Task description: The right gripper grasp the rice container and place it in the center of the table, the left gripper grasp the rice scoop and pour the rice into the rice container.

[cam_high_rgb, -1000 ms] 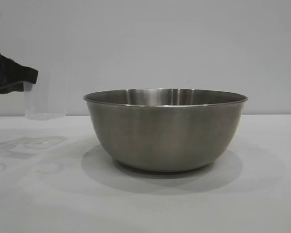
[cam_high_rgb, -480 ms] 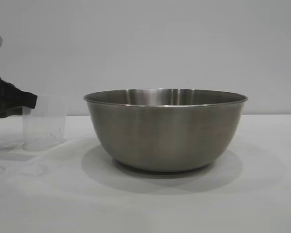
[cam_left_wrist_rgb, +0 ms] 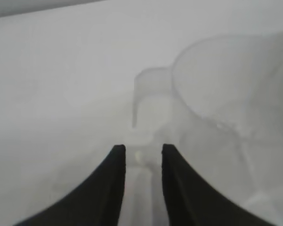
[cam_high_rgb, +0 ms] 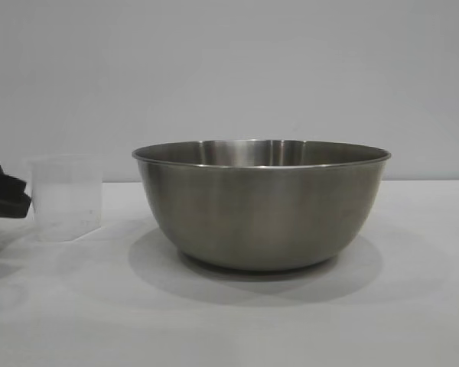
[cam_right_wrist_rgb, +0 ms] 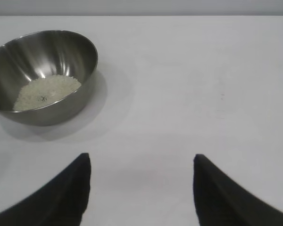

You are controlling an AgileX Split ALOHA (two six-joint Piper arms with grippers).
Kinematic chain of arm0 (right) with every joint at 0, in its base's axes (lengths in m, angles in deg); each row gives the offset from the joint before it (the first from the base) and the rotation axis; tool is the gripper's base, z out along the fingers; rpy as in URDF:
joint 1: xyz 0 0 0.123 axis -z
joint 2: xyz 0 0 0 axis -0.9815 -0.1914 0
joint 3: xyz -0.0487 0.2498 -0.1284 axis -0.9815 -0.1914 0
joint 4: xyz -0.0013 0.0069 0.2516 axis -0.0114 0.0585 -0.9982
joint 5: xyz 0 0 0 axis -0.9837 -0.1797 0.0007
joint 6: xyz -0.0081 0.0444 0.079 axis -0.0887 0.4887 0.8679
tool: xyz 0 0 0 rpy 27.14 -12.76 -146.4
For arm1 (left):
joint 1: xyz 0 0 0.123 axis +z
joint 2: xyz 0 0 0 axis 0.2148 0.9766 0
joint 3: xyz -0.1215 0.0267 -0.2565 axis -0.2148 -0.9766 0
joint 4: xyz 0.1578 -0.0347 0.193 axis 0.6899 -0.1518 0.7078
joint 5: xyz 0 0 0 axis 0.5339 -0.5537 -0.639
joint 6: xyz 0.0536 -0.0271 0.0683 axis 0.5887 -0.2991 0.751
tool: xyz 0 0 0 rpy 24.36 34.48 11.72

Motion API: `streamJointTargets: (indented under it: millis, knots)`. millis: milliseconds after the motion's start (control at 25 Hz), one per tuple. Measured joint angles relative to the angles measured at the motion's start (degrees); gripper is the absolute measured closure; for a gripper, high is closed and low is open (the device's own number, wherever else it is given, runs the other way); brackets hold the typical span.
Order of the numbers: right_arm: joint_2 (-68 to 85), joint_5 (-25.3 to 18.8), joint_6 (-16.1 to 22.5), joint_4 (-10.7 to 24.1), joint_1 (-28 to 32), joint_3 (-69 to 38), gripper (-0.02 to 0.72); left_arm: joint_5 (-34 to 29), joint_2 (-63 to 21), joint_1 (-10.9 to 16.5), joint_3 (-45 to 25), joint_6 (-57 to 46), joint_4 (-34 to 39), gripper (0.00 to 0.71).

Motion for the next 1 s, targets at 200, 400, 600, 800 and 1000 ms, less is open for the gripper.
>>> streamJointTargets:
  millis: [200, 400, 600, 800, 1000]
  knots:
    - [0.0, 0.0, 0.0, 0.0, 0.0, 0.0, 0.258, 0.0, -3.58, 6.59, -0.12, -3.28, 1.53, 0.446]
    - [0.0, 0.0, 0.0, 0.0, 0.0, 0.0, 0.258, -0.13, -11.6, 13.34, -0.55, -2.16, 9.75, 0.446]
    - [0.0, 0.0, 0.26, -0.31, 0.0, 0.0, 0.258, -11.05, -29.51, 13.0, -0.67, 0.02, 13.21, 0.446]
    - [0.0, 0.0, 0.39, -0.35, 0.0, 0.0, 0.258, -22.04, -43.81, 12.98, -0.76, -3.29, 14.75, 0.446]
    - [0.0, 0.0, 0.5, -0.35, 0.0, 0.0, 0.258, -38.56, -61.08, 12.88, -1.35, -12.42, 25.79, 0.446]
